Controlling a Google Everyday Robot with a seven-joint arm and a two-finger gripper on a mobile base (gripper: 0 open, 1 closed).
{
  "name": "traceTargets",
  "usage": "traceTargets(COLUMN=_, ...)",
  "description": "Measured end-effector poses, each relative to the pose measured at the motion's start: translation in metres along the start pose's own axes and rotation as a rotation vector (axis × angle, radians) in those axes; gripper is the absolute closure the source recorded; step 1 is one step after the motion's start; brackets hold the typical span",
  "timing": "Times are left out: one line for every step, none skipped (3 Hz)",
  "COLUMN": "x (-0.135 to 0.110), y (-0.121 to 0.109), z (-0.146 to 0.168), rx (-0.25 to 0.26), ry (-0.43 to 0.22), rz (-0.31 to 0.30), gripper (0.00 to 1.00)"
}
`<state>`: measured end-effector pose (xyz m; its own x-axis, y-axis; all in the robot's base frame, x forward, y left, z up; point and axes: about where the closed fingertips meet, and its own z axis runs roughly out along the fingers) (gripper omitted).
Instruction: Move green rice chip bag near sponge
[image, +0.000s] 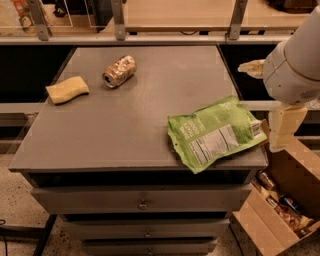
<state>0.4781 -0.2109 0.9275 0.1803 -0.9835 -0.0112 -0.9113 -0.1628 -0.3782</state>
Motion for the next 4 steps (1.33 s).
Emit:
traceTargets(x=-0.005, y=-0.006, z=0.029, rx=-0.028, ry=-0.010, rz=-0.162, gripper=0.00)
traceTargets(x=-0.014, y=-0.004, z=0.055, rx=-0.079, ry=-0.028, rz=-0.281, gripper=0.00)
traceTargets(x=-0.024, y=0.003, z=0.075, rx=-0.123, ry=-0.055, rz=-0.354, gripper=0.00)
traceTargets(x=-0.034, y=0.007, z=0.088, rx=-0.148, ry=-0.080, rz=-0.392, gripper=0.00)
